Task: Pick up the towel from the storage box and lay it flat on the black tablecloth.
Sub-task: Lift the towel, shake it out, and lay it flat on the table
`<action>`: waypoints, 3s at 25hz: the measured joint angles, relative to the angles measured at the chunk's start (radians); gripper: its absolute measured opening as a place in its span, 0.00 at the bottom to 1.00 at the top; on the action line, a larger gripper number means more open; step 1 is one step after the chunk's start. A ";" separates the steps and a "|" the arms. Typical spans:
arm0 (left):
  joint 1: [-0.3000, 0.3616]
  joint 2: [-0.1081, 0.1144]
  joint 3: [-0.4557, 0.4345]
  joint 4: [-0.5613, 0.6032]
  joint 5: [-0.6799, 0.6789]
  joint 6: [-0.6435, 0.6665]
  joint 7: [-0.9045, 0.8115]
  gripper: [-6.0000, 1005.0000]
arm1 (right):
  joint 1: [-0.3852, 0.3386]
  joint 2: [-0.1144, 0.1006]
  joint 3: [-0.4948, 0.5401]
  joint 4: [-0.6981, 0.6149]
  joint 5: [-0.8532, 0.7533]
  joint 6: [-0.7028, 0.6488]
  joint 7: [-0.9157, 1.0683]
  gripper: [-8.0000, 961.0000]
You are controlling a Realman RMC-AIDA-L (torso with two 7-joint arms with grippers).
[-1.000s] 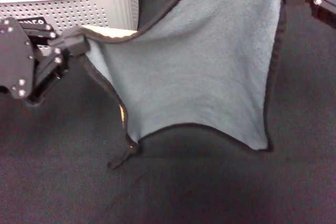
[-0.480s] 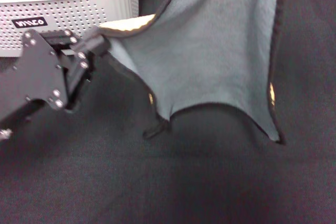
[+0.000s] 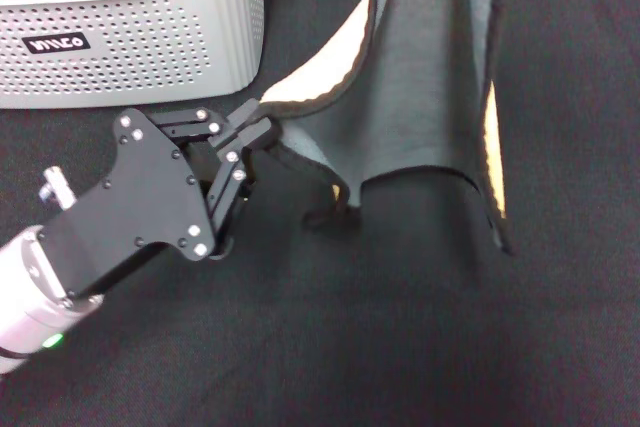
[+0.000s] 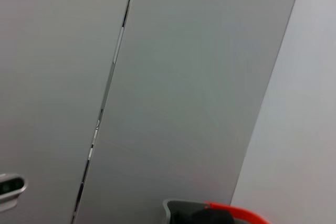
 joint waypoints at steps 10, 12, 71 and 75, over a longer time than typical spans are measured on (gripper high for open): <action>-0.085 -0.001 0.006 -0.194 -0.004 -0.025 0.138 0.07 | 0.076 0.011 -0.010 0.005 -0.037 0.028 -0.010 0.01; -0.091 -0.001 0.006 -0.207 -0.002 -0.036 0.148 0.07 | 0.094 0.012 -0.010 0.005 -0.043 0.028 -0.011 0.01; -0.079 -0.001 -0.004 -0.236 -0.047 -0.089 0.192 0.40 | 0.191 -0.006 -0.002 -0.057 -0.103 0.061 -0.002 0.01; -0.078 -0.001 -0.005 -0.236 -0.049 -0.089 0.192 0.38 | 0.184 -0.004 -0.002 -0.072 -0.102 0.062 -0.002 0.01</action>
